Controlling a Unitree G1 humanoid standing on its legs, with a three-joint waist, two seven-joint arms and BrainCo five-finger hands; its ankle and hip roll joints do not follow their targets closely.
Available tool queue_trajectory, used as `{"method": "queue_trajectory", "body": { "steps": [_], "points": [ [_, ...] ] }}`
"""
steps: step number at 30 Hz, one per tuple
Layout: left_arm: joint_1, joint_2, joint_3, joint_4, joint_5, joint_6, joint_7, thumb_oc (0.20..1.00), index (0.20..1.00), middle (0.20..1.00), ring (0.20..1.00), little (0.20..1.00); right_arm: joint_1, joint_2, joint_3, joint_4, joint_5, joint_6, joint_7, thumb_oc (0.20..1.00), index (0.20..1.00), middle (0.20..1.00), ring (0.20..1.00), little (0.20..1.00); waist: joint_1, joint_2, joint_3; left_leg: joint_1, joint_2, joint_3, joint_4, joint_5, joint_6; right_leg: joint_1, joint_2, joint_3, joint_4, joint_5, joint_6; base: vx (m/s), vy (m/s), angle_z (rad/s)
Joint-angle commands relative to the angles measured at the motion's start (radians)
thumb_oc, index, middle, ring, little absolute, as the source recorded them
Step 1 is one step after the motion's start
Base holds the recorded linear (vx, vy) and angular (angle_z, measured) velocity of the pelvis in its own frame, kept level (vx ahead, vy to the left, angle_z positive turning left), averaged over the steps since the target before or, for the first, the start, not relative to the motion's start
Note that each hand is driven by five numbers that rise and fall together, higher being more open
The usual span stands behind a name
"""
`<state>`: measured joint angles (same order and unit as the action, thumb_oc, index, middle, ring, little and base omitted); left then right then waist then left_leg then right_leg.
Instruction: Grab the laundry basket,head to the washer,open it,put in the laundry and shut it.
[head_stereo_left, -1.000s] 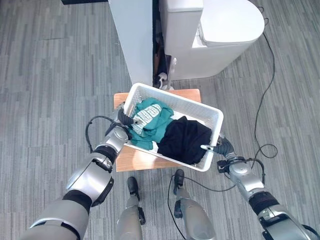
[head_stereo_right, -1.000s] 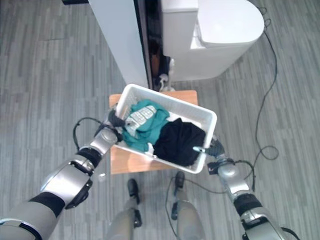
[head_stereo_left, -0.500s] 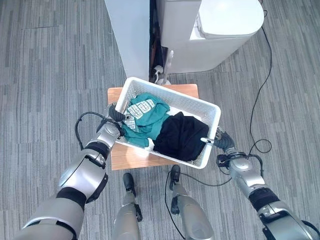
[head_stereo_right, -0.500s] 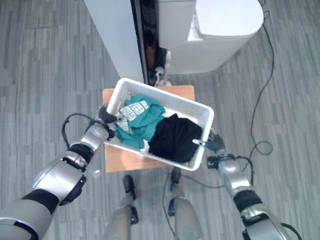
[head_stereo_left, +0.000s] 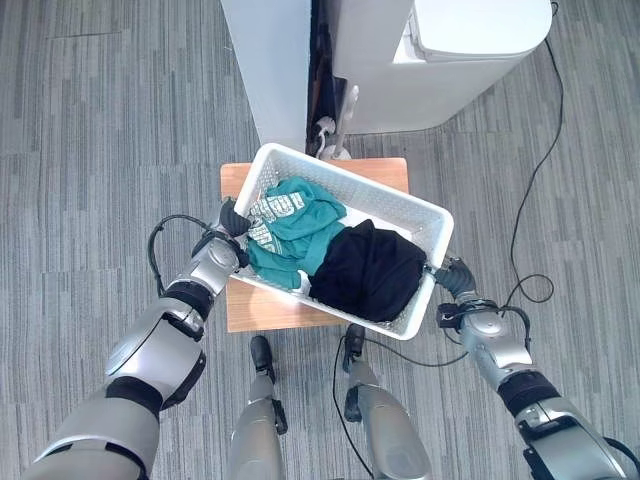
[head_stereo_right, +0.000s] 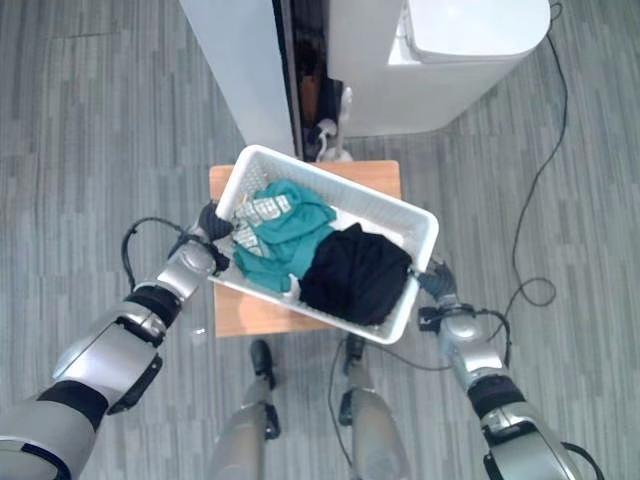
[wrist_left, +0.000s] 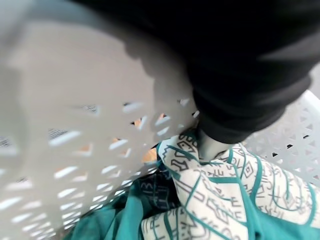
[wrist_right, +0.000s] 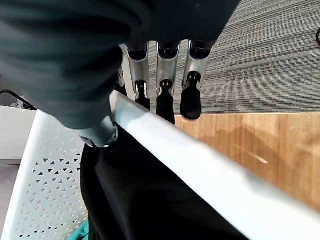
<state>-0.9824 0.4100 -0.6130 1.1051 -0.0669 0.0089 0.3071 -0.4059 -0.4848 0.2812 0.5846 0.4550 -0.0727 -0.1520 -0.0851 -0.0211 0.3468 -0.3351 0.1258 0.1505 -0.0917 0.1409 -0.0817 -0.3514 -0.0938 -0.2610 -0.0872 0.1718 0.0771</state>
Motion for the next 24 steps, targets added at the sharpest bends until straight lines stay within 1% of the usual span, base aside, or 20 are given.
{"method": "queue_trajectory", "body": {
  "steps": [1,6,8,9,15,17,18,19,20,22,24],
  "points": [
    [0.012,-0.041,-0.02,-0.027,0.031,-0.04,-0.039,0.2,0.2,0.2,0.2,0.2,0.014,0.004,0.003,-0.084,-0.058,-0.022,0.02,0.2,0.2,0.2,0.2,0.2,0.011,-0.022,0.009,-0.005,-0.018,-0.072,0.027,-0.06,0.025,0.03,-0.045,0.056,0.0,-0.083,0.068,0.0,0.0,0.0],
    [0.066,-0.025,-0.019,-0.14,0.048,-0.042,-0.047,0.2,0.2,0.2,0.2,0.2,0.049,0.014,-0.026,-0.116,-0.082,-0.016,0.009,0.2,0.2,0.2,0.2,0.2,0.018,-0.02,0.002,0.007,-0.021,-0.076,0.026,-0.066,0.027,0.048,-0.047,0.051,0.0,-0.087,0.069,0.0,-0.001,0.03],
    [0.104,-0.007,-0.012,-0.217,0.064,-0.04,-0.06,0.2,0.2,0.2,0.2,0.2,0.074,0.021,-0.042,-0.14,-0.095,-0.007,0.01,0.2,0.2,0.2,0.2,0.2,0.022,-0.021,-0.009,0.017,-0.021,-0.077,0.031,-0.075,0.028,0.064,-0.048,0.047,0.0,-0.093,0.069,0.0,0.0,0.15],
    [0.105,-0.006,-0.012,-0.218,0.064,-0.04,-0.06,0.2,0.2,0.2,0.2,0.2,0.074,0.021,-0.042,-0.14,-0.096,-0.006,0.01,0.2,0.2,0.2,0.2,0.2,0.02,-0.022,-0.012,0.012,-0.023,-0.078,0.03,-0.071,0.029,0.06,-0.05,0.046,0.0,-0.091,0.069,0.01,0.003,0.16],
    [0.195,0.068,0.016,-0.421,0.124,-0.038,-0.104,0.2,0.2,0.2,0.2,0.2,0.156,0.009,-0.091,-0.227,-0.109,0.013,0.037,0.2,0.2,0.2,0.2,0.2,0.03,-0.023,-0.054,0.088,-0.017,-0.078,0.037,-0.104,0.029,0.137,-0.047,0.034,0.003,-0.111,0.068,0.07,0.001,0.06],
    [0.271,0.138,0.028,-0.583,0.171,-0.036,-0.176,0.2,0.2,0.2,0.2,0.2,0.243,-0.029,-0.162,-0.318,-0.07,0.035,0.084,0.2,0.2,0.2,0.2,0.2,0.039,-0.02,-0.101,0.196,-0.018,-0.073,0.018,-0.126,0.029,0.225,-0.045,0.016,0.029,-0.151,0.066,0.21,0.001,0.07],
    [0.285,0.154,0.028,-0.623,0.177,-0.033,-0.195,0.2,0.2,0.2,0.2,0.2,0.263,-0.039,-0.178,-0.339,-0.066,0.044,0.096,0.2,0.2,0.2,0.2,0.2,0.04,-0.019,-0.109,0.217,-0.018,-0.073,0.016,-0.131,0.029,0.242,-0.044,0.013,0.033,-0.159,0.066,0.19,-0.002,0.13],
    [0.301,0.185,0.022,-0.684,0.192,-0.033,-0.234,0.2,0.2,0.2,0.2,0.2,0.293,-0.076,-0.216,-0.375,-0.045,0.052,0.117,0.2,0.2,0.2,0.2,0.2,0.045,-0.017,-0.137,0.254,-0.021,-0.075,0.013,-0.14,0.031,0.275,-0.042,0.007,0.041,-0.172,0.065,0.15,-0.003,0.18],
    [0.307,0.199,0.017,-0.719,0.198,-0.031,-0.257,0.2,0.2,0.2,0.2,0.2,0.307,-0.099,-0.241,-0.402,-0.024,0.054,0.128,0.2,0.2,0.2,0.2,0.2,0.048,-0.015,-0.147,0.283,-0.02,-0.073,0.013,-0.152,0.031,0.302,-0.037,0.003,0.046,-0.183,0.066,0.12,0.005,0.21],
    [0.307,0.21,-0.001,-0.753,0.195,-0.03,-0.289,0.2,0.2,0.2,0.2,0.2,0.321,-0.133,-0.267,-0.428,0.007,0.065,0.144,0.2,0.2,0.2,0.2,0.2,0.049,-0.014,-0.177,0.307,-0.024,-0.075,0.012,-0.155,0.033,0.322,-0.036,0.002,0.049,-0.187,0.067,0.08,0.007,0.07],
    [0.276,0.212,-0.055,-0.811,0.153,-0.031,-0.346,0.2,0.2,0.2,0.2,0.2,0.311,-0.216,-0.292,-0.44,0.09,0.082,0.176,0.2,0.2,0.2,0.2,0.2,0.054,-0.015,-0.232,0.349,-0.027,-0.078,0.01,-0.165,0.036,0.364,-0.033,-0.005,0.052,-0.197,0.067,0.11,-0.012,-0.01]
  ]
}}
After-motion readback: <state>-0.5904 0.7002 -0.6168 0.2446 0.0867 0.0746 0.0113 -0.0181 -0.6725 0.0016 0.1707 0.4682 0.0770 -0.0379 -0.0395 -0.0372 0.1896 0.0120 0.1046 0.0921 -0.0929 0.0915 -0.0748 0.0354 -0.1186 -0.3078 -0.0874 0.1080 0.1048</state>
